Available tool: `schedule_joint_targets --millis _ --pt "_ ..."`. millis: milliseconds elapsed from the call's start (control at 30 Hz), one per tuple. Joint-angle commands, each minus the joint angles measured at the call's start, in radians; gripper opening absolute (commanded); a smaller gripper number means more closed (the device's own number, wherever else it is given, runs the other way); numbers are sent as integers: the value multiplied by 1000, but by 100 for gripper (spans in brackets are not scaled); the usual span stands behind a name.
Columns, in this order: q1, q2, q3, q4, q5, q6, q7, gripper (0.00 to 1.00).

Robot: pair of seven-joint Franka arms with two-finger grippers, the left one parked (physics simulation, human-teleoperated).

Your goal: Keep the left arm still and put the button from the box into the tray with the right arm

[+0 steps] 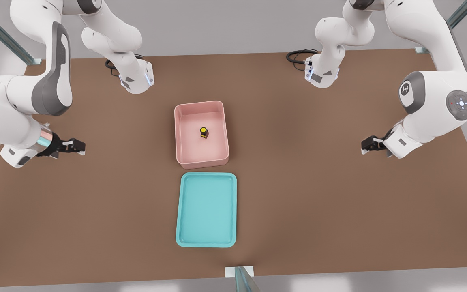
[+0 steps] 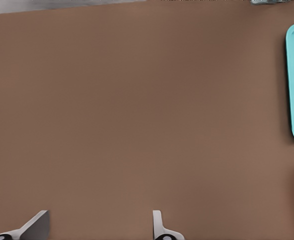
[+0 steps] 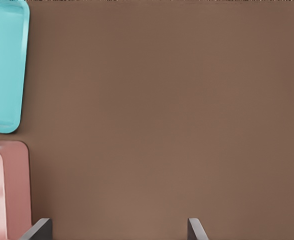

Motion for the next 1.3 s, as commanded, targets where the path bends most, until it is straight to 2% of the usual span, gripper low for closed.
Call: schedule_joint_targets --millis 0,100,233,267,500,600,667,767,900,1067,1267 --pt "1 -1 0 0 1 26 -76 100" --pt "33 8 1 0 2 28 -35 100" --pt "372 28 3 0 31 42 513 100" --pt "424 37 1 0 30 45 579 100" --pt "590 113 17 -18 67 187 916 100" --pt "706 57 21 -167 67 299 1096 100" --pt "737 65 29 -191 67 293 1128 100" --pt "748 -44 61 -438 68 492 1166 100" --pt "760 -45 113 -630 63 727 1297 100" --pt "789 48 116 -651 59 827 1320 100" --pt "774 88 101 -639 54 830 1309 100"
